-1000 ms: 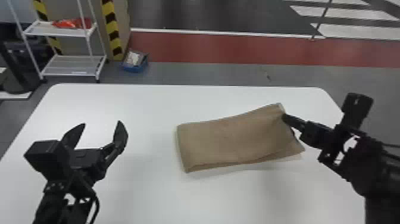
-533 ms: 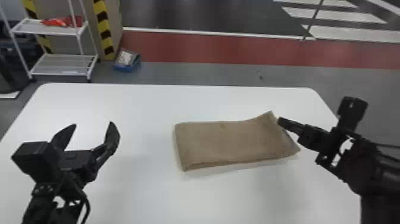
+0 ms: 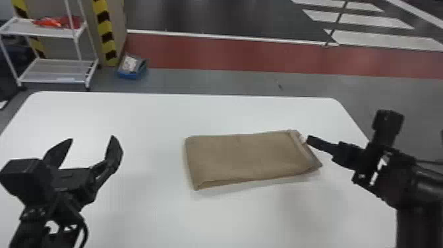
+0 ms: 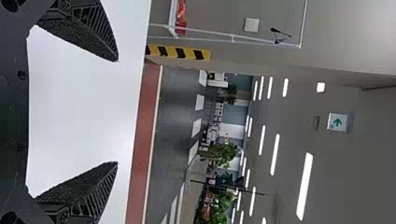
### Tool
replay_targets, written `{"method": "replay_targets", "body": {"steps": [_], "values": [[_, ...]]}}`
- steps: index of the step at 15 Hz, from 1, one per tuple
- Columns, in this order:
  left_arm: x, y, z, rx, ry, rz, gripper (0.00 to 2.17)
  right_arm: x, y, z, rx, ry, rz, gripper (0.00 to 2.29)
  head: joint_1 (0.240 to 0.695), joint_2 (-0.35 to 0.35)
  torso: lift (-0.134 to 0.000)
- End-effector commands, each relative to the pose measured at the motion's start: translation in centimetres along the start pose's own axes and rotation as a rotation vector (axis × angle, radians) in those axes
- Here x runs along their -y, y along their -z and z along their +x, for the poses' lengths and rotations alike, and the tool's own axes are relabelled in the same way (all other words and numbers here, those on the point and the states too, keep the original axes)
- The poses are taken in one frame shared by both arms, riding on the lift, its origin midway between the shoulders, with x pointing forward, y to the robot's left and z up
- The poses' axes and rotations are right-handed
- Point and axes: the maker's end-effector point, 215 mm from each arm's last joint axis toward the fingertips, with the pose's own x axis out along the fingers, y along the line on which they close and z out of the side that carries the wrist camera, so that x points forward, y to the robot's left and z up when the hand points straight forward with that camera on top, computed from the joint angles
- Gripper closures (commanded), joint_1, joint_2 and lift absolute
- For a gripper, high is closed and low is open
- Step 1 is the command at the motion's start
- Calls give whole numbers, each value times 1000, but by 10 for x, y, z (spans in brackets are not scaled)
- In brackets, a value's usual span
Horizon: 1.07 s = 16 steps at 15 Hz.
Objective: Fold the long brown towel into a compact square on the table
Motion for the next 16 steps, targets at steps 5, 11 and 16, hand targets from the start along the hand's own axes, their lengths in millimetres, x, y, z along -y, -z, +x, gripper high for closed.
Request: {"method": "replay_targets", "body": {"steps": [5,11,16], "values": [[-1,1,-1,-2,-1,0,87,26,23,26,-75,52,-17,134,695,-203,-123],[-2,0,-1,2,-4,1,87,7,27,40,-71,21,-56,188,695,-192,-123],[-5,1,-4,-1,-9,2,87,-3,45,48,-115,15,-88,208,695,-164,-123]]}}
